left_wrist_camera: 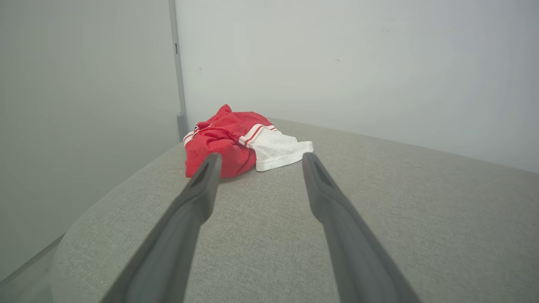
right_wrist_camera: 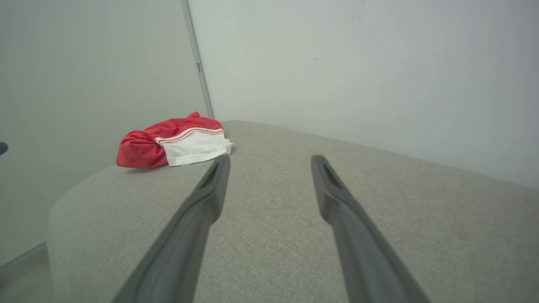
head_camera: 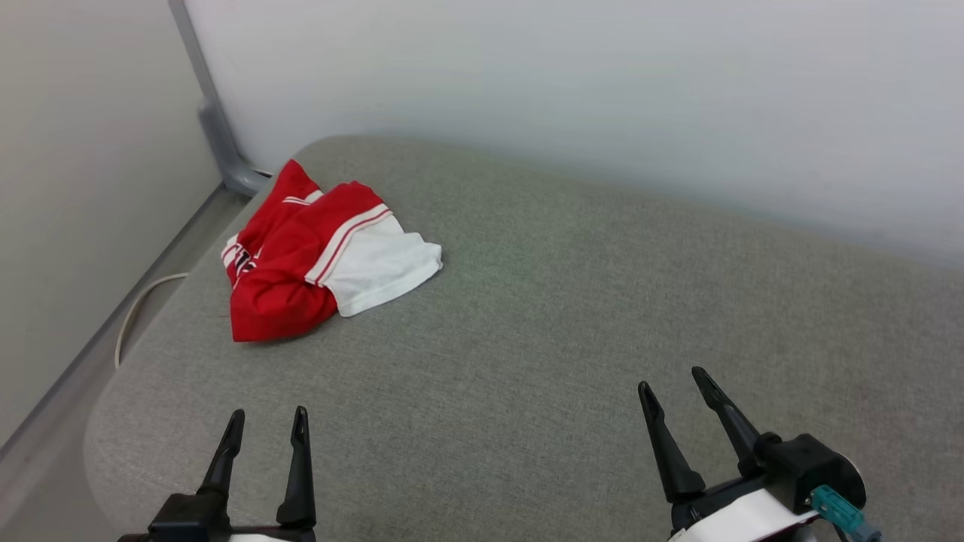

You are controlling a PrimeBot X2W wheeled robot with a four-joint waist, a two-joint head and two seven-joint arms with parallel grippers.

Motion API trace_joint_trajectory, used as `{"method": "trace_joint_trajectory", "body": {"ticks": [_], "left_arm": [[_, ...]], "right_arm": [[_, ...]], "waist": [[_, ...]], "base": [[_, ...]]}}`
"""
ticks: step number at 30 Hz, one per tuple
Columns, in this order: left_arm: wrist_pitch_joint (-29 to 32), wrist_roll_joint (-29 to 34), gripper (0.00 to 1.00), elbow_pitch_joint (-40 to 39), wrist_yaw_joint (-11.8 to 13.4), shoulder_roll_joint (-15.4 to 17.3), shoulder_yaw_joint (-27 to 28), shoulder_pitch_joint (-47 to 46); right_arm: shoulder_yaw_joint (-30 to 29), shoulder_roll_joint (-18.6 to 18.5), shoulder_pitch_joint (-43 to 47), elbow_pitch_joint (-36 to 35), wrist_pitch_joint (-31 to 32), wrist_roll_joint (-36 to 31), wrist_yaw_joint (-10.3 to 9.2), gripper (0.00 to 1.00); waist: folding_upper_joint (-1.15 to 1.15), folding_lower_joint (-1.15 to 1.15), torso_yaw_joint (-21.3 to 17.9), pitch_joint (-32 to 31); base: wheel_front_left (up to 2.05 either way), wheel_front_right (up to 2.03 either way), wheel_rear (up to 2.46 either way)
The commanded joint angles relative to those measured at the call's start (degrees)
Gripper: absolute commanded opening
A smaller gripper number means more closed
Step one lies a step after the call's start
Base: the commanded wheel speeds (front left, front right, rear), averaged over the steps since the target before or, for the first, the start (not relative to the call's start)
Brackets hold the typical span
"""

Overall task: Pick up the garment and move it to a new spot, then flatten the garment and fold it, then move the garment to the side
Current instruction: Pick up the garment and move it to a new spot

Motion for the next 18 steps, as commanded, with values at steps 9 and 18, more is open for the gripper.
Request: {"method": "trace_joint_trajectory", "body": {"ticks": [9,18], "left_arm": [[-0.2,0.3,1.00,4.6,-3.5,3.2,3.6,-10.8],[6.2,-6.9,1.00,20.9,-4.7,19.3,-3.6,-33.0]], "right_arm": [[-1.5,0.1,-4.0,-2.1,-0.1,-4.6,-0.04,1.00],[-3.5,-0.4,-8.1,-4.5,-0.1,-9.3,-0.04,1.00]], "waist": [[0.00,0.00,-3.6,10.7],[0.00,0.00,-6.5,22.2]], "base": [[0.00,0.00,0.00],[0.00,0.00,0.00]]}}
